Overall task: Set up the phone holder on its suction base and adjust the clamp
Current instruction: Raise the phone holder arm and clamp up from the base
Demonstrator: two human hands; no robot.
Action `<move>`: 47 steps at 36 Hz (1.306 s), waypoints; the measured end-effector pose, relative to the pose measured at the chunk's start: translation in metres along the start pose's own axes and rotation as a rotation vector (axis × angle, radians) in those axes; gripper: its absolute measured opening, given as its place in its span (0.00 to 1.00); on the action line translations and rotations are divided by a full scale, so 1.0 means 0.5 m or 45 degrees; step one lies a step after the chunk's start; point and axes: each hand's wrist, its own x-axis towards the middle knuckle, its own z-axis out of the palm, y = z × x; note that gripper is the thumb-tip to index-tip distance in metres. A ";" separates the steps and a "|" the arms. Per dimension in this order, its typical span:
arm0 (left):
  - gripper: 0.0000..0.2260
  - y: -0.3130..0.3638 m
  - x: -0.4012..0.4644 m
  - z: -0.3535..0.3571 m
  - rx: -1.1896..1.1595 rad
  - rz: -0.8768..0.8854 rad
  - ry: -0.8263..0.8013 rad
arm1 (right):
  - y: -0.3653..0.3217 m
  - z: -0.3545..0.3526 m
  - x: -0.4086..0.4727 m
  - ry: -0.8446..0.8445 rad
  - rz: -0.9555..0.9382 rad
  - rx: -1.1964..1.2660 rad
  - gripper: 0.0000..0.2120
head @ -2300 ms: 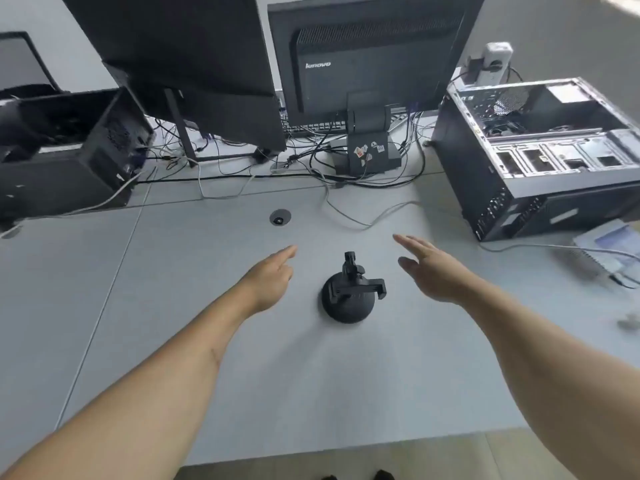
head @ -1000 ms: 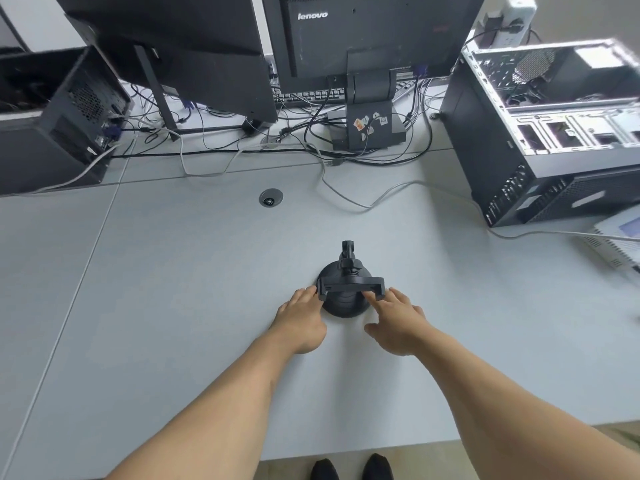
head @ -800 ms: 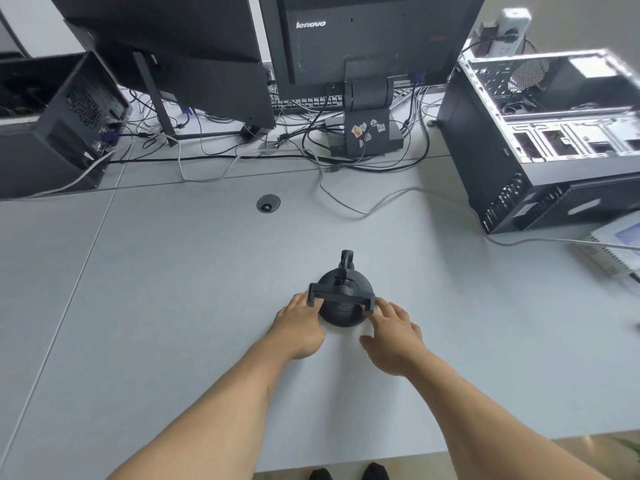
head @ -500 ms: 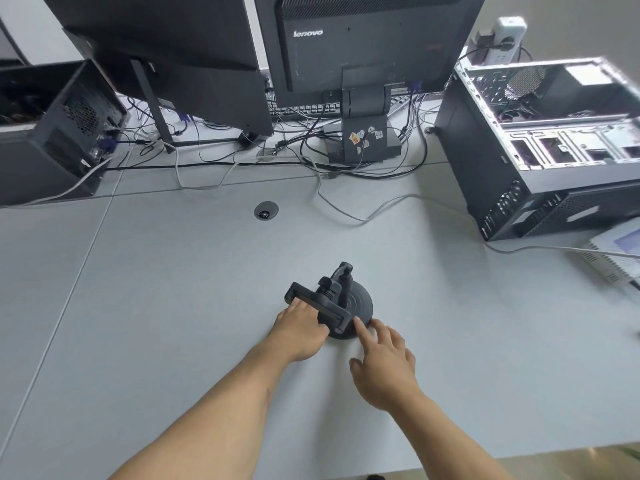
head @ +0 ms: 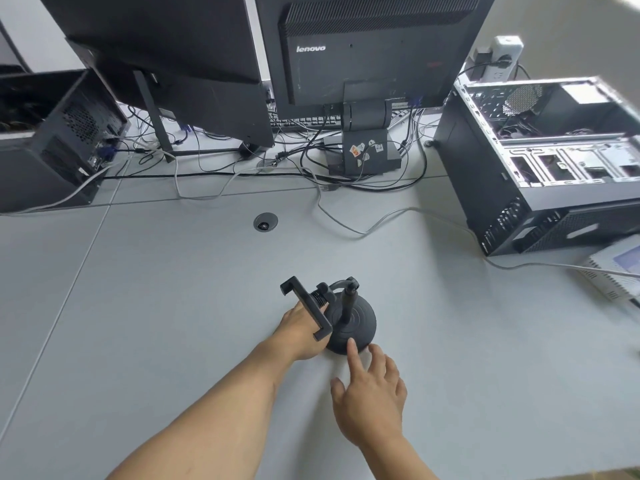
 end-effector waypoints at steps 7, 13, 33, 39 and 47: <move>0.20 -0.003 0.028 0.006 -0.091 -0.021 -0.001 | -0.003 0.010 -0.002 0.034 -0.018 -0.084 0.31; 0.17 -0.007 0.060 0.019 -0.153 -0.014 0.009 | -0.012 0.014 -0.002 0.024 0.012 -0.045 0.31; 0.16 0.001 0.100 0.030 -0.027 -0.022 -0.046 | -0.065 0.022 -0.012 0.006 0.166 0.060 0.32; 0.24 -0.002 0.082 0.028 -0.028 0.029 -0.050 | -0.063 0.017 -0.016 0.021 0.172 0.080 0.31; 0.15 -0.015 -0.031 -0.020 -0.978 -0.153 0.352 | -0.045 -0.072 -0.033 0.326 0.121 0.265 0.34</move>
